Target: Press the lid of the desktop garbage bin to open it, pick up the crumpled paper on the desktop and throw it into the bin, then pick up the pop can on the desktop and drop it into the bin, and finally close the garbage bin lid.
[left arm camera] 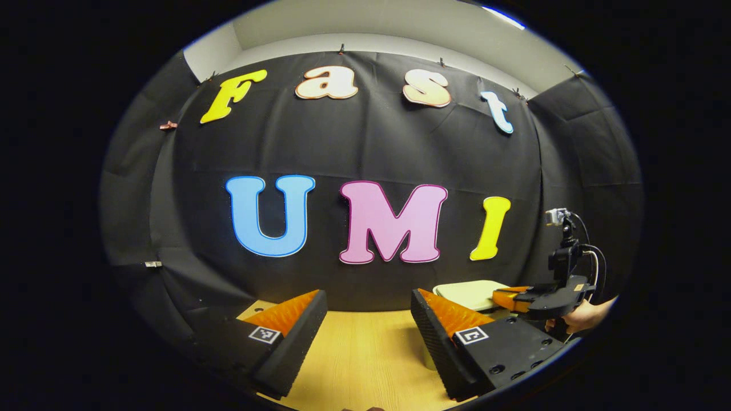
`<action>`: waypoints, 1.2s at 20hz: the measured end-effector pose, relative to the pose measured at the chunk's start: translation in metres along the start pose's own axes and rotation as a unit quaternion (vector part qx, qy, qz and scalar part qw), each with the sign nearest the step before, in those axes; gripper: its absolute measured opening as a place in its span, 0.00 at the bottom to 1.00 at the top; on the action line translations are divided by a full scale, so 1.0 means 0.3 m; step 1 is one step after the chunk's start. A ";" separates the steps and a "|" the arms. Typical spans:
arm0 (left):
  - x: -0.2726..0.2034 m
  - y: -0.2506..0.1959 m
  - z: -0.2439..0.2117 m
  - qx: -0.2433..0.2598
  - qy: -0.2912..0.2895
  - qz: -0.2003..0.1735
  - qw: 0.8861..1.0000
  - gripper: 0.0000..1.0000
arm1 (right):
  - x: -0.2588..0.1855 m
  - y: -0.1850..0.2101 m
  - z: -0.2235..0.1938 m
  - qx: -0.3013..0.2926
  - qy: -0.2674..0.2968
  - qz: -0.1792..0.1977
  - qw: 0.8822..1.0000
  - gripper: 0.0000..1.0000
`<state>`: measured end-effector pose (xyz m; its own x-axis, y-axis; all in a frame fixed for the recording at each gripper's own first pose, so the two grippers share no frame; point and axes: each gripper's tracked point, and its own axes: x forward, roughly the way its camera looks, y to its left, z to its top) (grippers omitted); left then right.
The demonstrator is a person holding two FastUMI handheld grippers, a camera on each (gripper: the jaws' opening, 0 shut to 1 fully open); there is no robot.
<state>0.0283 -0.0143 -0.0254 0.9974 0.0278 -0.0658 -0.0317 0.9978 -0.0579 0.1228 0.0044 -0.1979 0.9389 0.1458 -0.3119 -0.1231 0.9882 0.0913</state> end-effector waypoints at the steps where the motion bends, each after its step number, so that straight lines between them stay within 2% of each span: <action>1: -0.003 0.009 0.003 0.000 0.000 0.002 1.000 0.95 | -0.010 0.005 0.025 -0.007 -0.010 -0.001 1.000 0.05; 2: -0.009 0.016 -0.001 0.002 0.000 0.005 1.000 0.95 | -0.017 0.006 0.041 -0.015 -0.018 -0.003 1.000 0.08; 3: -0.011 0.025 0.002 0.008 0.000 0.008 1.000 0.95 | -0.027 0.012 0.056 -0.020 -0.023 -0.002 1.000 0.05; 10: -0.046 0.048 0.004 0.017 -0.006 0.003 1.000 0.95 | -0.109 0.038 0.125 -0.034 -0.054 -0.009 0.998 0.05; 13: -0.069 0.052 0.001 0.019 -0.006 0.000 1.000 0.95 | -0.152 0.039 0.150 -0.043 -0.067 -0.017 0.997 0.10; 15: -0.089 0.058 -0.004 0.019 -0.006 -0.003 1.000 0.95 | -0.180 0.046 0.156 -0.047 -0.069 -0.020 0.996 0.19; 16: -0.096 0.059 -0.005 0.019 -0.007 -0.005 1.000 0.95 | -0.197 0.058 0.159 -0.047 -0.070 -0.017 0.996 0.28; 17: -0.105 0.061 -0.006 0.018 -0.006 -0.007 1.000 0.95 | -0.214 0.067 0.162 -0.045 -0.071 -0.014 0.996 0.30; 22: -0.154 0.081 -0.060 0.024 0.006 -0.008 1.000 0.95 | -0.298 0.118 0.173 -0.044 -0.078 -0.001 0.996 0.61; 24: -0.172 0.081 -0.091 0.025 0.013 -0.012 1.000 0.95 | -0.332 0.141 0.169 -0.043 -0.075 0.007 0.996 0.68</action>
<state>-0.0257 0.0069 -0.0508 0.9958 0.0036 -0.0913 -0.0045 0.9999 -0.0100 0.0404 0.0294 -0.1149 0.9737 0.1571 -0.1647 -0.1575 0.9875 0.0107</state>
